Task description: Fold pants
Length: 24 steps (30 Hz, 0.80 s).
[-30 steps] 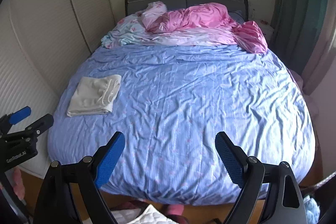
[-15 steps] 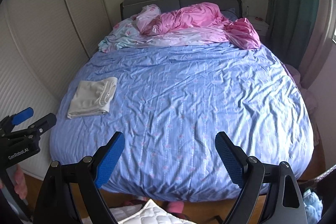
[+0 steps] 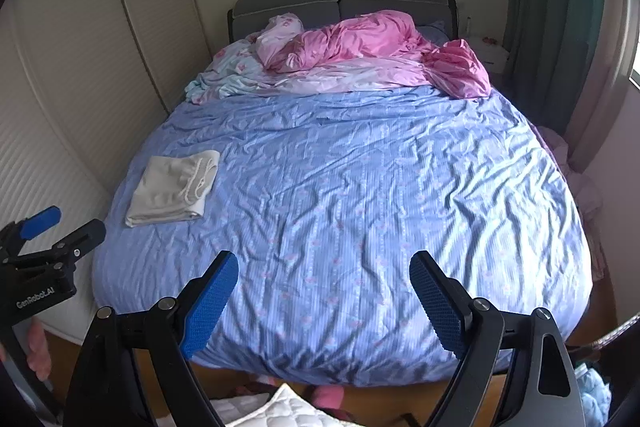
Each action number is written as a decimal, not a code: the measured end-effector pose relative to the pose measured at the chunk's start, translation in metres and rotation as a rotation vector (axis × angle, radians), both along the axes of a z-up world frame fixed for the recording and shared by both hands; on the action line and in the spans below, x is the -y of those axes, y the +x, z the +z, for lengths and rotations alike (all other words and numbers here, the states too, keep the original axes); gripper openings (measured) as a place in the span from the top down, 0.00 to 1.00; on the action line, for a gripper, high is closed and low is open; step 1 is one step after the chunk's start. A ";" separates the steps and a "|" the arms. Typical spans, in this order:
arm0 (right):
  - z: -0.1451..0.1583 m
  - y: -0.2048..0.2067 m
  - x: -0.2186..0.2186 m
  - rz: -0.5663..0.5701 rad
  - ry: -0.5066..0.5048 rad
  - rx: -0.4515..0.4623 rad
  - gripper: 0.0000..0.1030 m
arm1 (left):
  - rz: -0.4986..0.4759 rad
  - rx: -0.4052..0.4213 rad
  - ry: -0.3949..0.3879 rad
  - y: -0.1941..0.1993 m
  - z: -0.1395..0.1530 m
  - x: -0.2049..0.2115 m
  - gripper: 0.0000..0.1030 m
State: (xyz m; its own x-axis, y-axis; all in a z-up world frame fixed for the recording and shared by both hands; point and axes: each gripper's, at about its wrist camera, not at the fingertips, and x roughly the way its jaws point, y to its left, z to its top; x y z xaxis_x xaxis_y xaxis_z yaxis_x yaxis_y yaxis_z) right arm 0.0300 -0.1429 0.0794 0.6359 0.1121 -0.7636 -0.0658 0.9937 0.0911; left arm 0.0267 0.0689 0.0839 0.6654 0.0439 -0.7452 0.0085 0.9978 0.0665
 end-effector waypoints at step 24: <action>0.001 -0.004 0.000 -0.015 0.004 0.012 0.14 | -0.023 0.014 -0.004 -0.004 0.005 0.004 0.05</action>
